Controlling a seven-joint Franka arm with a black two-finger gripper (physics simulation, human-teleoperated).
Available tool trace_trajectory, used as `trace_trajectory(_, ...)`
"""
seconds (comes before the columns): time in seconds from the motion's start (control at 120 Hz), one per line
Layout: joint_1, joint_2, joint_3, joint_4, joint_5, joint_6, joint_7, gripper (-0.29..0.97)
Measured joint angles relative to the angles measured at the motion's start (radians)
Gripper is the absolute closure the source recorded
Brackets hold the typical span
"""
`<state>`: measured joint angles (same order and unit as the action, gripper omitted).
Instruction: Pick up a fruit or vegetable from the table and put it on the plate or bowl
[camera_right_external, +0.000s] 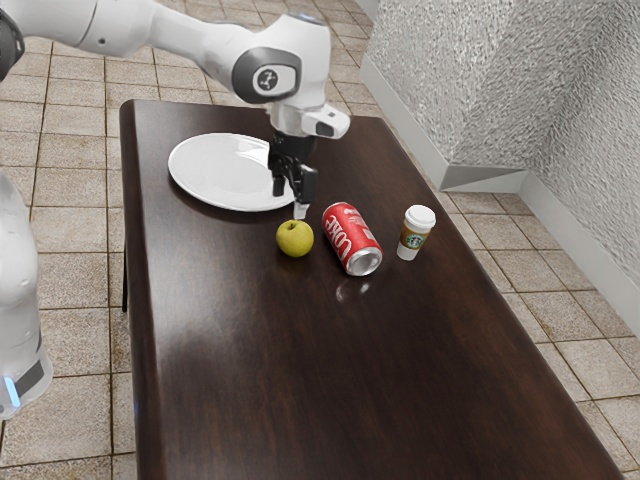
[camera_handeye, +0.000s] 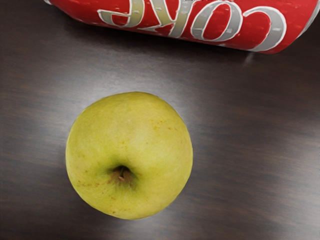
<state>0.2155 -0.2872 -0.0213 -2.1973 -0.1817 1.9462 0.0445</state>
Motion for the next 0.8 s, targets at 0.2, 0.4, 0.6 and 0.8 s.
trace_trajectory(0.2,0.004,0.034,-0.001,-0.003,-0.004,0.027,-0.043,0.00)
trace_trajectory(0.4,-0.011,0.047,-0.002,-0.017,0.001,0.072,-0.064,0.00)
trace_trajectory(0.6,-0.012,0.062,-0.003,-0.044,0.004,0.110,-0.061,0.00)
trace_trajectory(0.8,-0.004,0.079,-0.015,-0.048,0.004,0.151,-0.060,0.00)
